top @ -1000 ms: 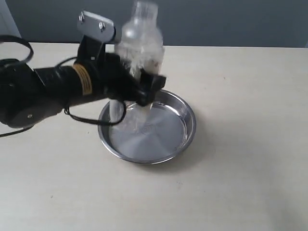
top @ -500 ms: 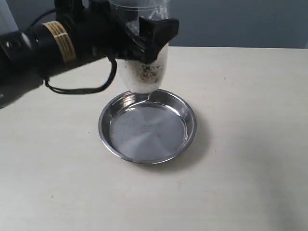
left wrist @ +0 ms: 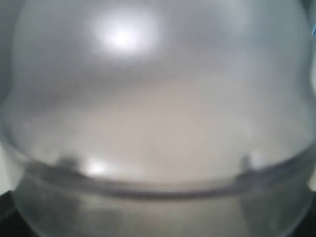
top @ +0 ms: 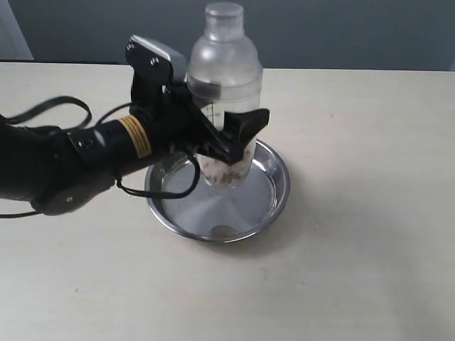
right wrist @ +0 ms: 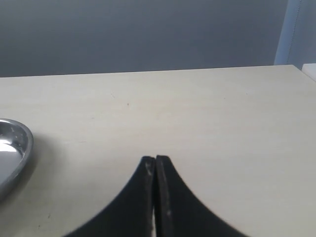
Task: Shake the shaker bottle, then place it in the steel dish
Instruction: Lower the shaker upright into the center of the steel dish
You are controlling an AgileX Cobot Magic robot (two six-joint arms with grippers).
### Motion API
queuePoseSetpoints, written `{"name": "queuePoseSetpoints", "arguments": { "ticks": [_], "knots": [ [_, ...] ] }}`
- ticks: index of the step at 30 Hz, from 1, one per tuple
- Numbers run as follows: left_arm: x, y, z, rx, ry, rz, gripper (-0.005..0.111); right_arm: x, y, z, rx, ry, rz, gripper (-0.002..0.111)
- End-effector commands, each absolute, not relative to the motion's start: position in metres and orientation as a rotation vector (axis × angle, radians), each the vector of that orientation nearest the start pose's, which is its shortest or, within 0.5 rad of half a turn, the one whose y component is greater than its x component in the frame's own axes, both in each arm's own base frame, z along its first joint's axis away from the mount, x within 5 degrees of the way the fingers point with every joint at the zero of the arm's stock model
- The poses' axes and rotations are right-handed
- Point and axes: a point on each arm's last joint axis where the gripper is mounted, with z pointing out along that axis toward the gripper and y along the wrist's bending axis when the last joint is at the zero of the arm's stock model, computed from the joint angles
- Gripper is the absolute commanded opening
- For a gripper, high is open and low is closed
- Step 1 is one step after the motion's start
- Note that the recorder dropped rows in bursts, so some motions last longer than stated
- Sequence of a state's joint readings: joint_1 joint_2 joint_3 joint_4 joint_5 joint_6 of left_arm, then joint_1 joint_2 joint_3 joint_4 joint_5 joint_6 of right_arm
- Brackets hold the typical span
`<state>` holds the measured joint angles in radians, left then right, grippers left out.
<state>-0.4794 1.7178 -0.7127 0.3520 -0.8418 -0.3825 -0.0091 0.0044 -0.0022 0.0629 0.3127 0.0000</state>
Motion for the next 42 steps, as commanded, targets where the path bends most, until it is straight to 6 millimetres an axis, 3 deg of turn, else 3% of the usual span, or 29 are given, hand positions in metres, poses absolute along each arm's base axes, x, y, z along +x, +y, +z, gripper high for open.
{"name": "queuePoseSetpoints", "arguments": {
  "ticks": [1,9,20,29,34,39,41,42],
  "knots": [
    [0.297,-0.179,0.184,0.451,1.529,-0.68,0.0,0.054,0.001,0.186,0.047,1.788,0.052,-0.001],
    [0.307,-0.176,0.134,0.334,1.592,-0.67,0.0,0.054,0.001,0.186,0.047,1.788,0.052,-0.001],
    [0.309,-0.171,0.086,0.279,1.72,-0.625,0.0,0.054,0.001,0.186,0.047,1.788,0.052,-0.001],
    [0.304,-0.177,0.085,0.366,1.714,-0.665,0.0,0.054,0.001,0.186,0.047,1.788,0.052,-0.001],
    [0.295,-0.187,0.085,0.509,1.701,-0.766,0.002,0.054,0.001,0.186,0.047,1.788,0.052,-0.001],
    [0.298,-0.183,0.084,0.421,1.739,-0.774,0.016,0.054,0.001,0.186,0.047,1.788,0.052,-0.001],
    [0.301,-0.181,0.086,0.438,1.709,-0.73,0.028,0.054,0.001,0.186,0.047,1.788,0.052,-0.001],
    [0.303,-0.177,0.087,0.447,1.699,-0.701,0.04,0.054,0.001,0.186,0.047,1.788,0.052,-0.001]
  ]
}}
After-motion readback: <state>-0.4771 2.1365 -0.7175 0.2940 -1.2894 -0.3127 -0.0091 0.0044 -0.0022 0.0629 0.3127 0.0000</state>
